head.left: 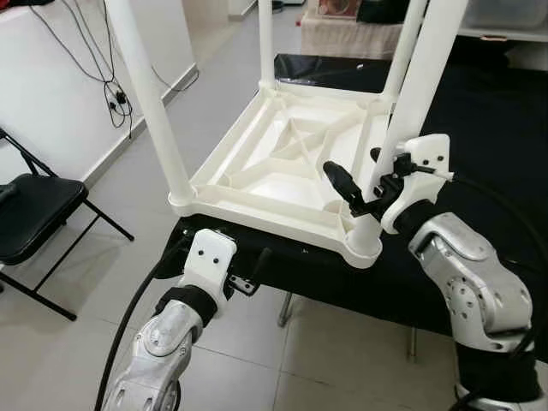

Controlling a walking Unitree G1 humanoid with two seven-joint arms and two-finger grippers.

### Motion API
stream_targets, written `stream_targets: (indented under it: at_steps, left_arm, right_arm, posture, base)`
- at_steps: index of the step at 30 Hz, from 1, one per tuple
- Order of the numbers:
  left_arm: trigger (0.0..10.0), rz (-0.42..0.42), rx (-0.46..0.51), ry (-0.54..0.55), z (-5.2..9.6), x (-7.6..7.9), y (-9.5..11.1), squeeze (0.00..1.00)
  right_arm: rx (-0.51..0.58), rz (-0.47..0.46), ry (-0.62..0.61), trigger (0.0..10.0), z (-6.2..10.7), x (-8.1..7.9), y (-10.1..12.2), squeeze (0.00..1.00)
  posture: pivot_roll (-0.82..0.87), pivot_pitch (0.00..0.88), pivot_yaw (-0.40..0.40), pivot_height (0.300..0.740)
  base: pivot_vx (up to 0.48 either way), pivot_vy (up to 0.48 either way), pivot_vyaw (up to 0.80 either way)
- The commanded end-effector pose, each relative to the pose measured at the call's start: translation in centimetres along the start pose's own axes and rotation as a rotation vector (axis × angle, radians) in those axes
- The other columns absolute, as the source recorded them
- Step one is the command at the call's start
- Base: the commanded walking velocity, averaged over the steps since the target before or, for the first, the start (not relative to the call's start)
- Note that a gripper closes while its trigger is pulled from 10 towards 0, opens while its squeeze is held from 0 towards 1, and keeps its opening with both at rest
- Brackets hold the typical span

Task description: Building children table

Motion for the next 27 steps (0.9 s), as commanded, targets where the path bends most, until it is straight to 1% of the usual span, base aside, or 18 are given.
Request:
stream_targets:
  at_steps: [1,2,5,6,9,11,12,15,17,18,19,20,21,22,25,26,27]
  left_arm:
    - [10.0,0.004,-0.015,-0.008,0.1,0.1,-0.4,0.0]
    - [10.0,0.004,-0.015,-0.008,0.1,0.1,-0.4,0.0]
    - [10.0,0.007,-0.015,-0.013,0.1,0.2,-0.4,0.0]
    - [10.0,0.007,-0.015,-0.015,0.1,0.3,-0.4,0.0]
    - [10.0,0.009,-0.015,-0.017,0.0,0.3,-0.5,0.0]
    - [10.0,0.012,-0.015,-0.021,0.0,0.3,-0.5,0.0]
    - [10.0,0.013,-0.015,-0.025,0.0,0.3,-0.5,0.0]
    - [10.0,0.014,-0.016,-0.03,-0.1,0.4,-0.6,0.0]
    - [10.0,0.015,-0.017,-0.04,-0.2,0.5,-0.7,0.0]
    - [10.0,0.015,-0.017,-0.04,-0.2,0.5,-0.7,0.0]
    - [10.0,0.016,-0.015,-0.047,-0.3,0.5,-0.7,0.0]
    - [10.0,0.016,-0.015,-0.047,-0.3,0.5,-0.7,0.0]
    - [10.0,0.018,-0.011,-0.056,-0.5,0.7,-0.7,0.0]
    - [10.0,0.018,-0.011,-0.056,-0.5,0.7,-0.7,0.0]
    - [10.0,0.018,-0.006,-0.063,-0.8,0.8,-0.7,0.0]
    - [10.0,0.018,-0.006,-0.063,-0.8,0.8,-0.7,0.0]
    - [10.0,0.018,-0.004,-0.061,-0.9,0.8,-0.7,0.0]
  right_arm:
    - [0.056,0.035,-0.026,10.0,0.2,0.4,1.7,0.0]
    - [0.056,0.035,-0.026,10.0,0.2,0.4,1.7,0.0]
    - [0.13,0.075,-0.084,10.0,0.7,1.5,4.0,0.0]
    - [0.153,0.086,-0.089,10.0,1.0,1.6,4.8,0.0]
    - [0.185,0.102,-0.089,10.0,1.6,1.6,6.1,0.0]
    - [0.205,0.118,-0.095,10.0,2.1,1.5,6.8,0.0]
    - [0.213,0.126,-0.089,10.0,2.3,1.1,7.2,0.0]
    - [0.219,0.133,-0.081,10.0,2.5,0.6,7.5,0.0]
    - [0.238,0.141,-0.071,10.0,2.9,-0.4,8.2,0.0]
    - [0.238,0.141,-0.071,10.0,2.9,-0.4,8.2,0.0]
    - [0.255,0.145,-0.071,10.0,3.1,-0.8,8.7,0.0]
    - [0.255,0.145,-0.071,10.0,3.1,-0.8,8.7,0.0]
    - [0.276,0.147,-0.074,10.0,3.2,-1.1,9.5,0.0]
    - [0.276,0.147,-0.074,10.0,3.2,-1.1,9.5,0.0]
    - [0.291,0.162,-0.091,10.0,3.0,-1.0,10.7,0.0]
    - [0.291,0.162,-0.091,10.0,3.0,-1.0,10.7,0.0]
    - [0.298,0.17,-0.106,10.0,2.7,-1.1,11.5,0.0]
  posture:
    - [-0.03,0.126,-0.012,0.74]
    - [-0.03,0.126,-0.012,0.74]
    - [-0.04,0.123,-0.009,0.74]
    - [-0.04,0.123,-0.008,0.74]
    - [-0.04,0.124,-0.005,0.74]
    - [-0.05,0.123,0.001,0.74]
    - [-0.06,0.124,0.006,0.74]
    - [-0.06,0.124,0.006,0.74]
    - [-0.08,0.118,0.02,0.74]
    - [-0.08,0.118,0.02,0.74]
    - [-0.09,0.113,0.024,0.74]
    - [-0.09,0.113,0.024,0.74]
    - [-0.09,0.109,0.026,0.74]
    - [-0.09,0.109,0.026,0.74]
    - [-0.1,0.1,0.021,0.74]
    - [-0.1,0.1,0.021,0.74]
    - [-0.11,0.097,0.018,0.74]
  base:
    - [0.0,0.0,0.0]
    - [0.0,0.0,0.0]
    - [0.0,0.0,0.0]
    - [0.0,0.0,0.0]
    - [0.0,0.0,0.0]
    - [0.0,0.0,0.0]
    - [0.0,0.0,0.0]
    - [0.0,0.0,0.0]
    - [0.0,0.0,0.0]
    - [0.0,0.0,0.0]
    - [0.0,0.0,0.0]
    - [0.0,0.0,0.0]
    - [0.0,0.0,0.0]
    - [0.0,0.0,0.0]
    - [0.0,0.0,0.0]
    - [0.0,0.0,0.0]
    - [0.0,0.0,0.0]
Point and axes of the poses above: a point about 5 cm out from each wrist's last joint towards the gripper, its own z axis pointing back from the gripper into the wrist, its own y axis along the axis of the wrist's last joint, x = y × z, the point moved 1 cm from there along -z, pointing out of the wrist towards the gripper, and after that the axes turned 12 degrees about -z, right-handed, at the moved point
